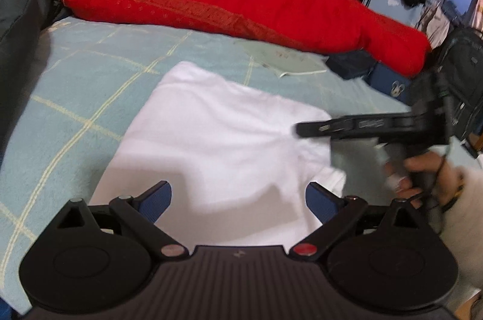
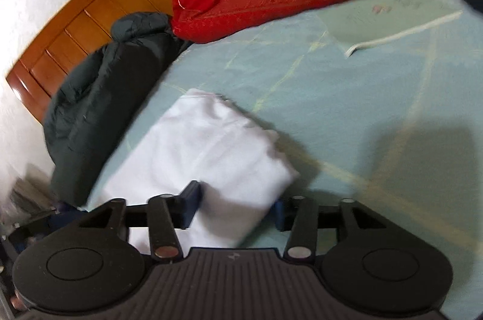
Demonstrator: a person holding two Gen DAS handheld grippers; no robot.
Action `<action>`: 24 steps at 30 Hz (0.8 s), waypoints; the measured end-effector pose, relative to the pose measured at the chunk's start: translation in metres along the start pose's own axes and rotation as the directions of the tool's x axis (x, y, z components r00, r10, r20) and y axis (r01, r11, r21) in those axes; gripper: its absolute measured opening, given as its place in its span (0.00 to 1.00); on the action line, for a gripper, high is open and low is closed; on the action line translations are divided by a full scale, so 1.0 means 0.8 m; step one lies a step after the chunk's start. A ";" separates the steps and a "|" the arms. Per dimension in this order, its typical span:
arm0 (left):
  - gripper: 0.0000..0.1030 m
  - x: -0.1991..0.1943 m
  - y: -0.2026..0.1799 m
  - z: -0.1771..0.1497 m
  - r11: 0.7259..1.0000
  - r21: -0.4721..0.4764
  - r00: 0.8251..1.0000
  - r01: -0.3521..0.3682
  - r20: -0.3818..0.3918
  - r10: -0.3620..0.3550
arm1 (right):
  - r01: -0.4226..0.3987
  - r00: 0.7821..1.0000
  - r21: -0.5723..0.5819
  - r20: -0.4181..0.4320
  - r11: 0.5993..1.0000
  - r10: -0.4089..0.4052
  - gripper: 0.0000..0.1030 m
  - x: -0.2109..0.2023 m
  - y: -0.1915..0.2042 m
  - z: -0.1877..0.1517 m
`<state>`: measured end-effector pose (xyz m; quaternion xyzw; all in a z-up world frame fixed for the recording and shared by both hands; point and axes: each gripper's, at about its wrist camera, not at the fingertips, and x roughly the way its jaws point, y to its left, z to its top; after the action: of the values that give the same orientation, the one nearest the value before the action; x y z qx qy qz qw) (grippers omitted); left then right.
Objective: Fold clothes
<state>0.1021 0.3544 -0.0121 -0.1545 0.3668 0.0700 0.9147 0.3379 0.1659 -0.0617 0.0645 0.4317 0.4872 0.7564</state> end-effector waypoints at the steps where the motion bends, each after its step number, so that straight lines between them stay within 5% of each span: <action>1: 0.92 -0.002 0.000 -0.001 1.000 0.006 1.000 -0.002 0.001 0.002 | 0.037 0.999 -0.034 0.011 0.999 -0.037 0.58 -0.013 0.004 -0.001; 3: 0.93 -0.006 -0.001 -0.002 1.000 0.018 1.000 -0.005 0.005 0.004 | 0.101 0.994 -0.108 0.052 0.989 -0.096 0.58 -0.039 0.014 0.000; 6: 0.93 -0.003 -0.005 -0.002 0.998 0.033 0.999 -0.050 -0.018 0.050 | 0.043 0.998 -0.241 0.063 0.970 -0.029 0.58 -0.058 0.051 0.003; 11: 0.93 0.014 -0.029 -0.014 0.992 0.116 0.995 -0.048 -0.084 0.058 | 0.034 0.999 -0.499 0.020 0.866 -0.027 0.58 -0.024 0.118 -0.020; 14: 0.93 0.019 -0.040 -0.031 0.983 0.181 0.990 -0.045 -0.124 0.068 | 0.042 0.996 -0.535 -0.046 0.844 -0.078 0.58 -0.001 0.107 -0.039; 18: 0.93 0.011 -0.039 -0.040 0.969 0.238 0.986 -0.071 -0.129 0.104 | 0.025 0.997 -0.498 -0.048 0.867 -0.057 0.62 -0.015 0.080 -0.047; 24: 0.93 0.009 -0.004 0.013 0.994 0.110 1.000 -0.029 -0.003 0.029 | 0.041 0.999 -0.558 0.018 0.829 -0.037 0.62 -0.031 0.109 -0.036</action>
<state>0.1145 0.3549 -0.0091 -0.0988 0.3744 0.0626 0.9199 0.2543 0.1821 -0.0194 -0.1663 0.2692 0.5764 0.7534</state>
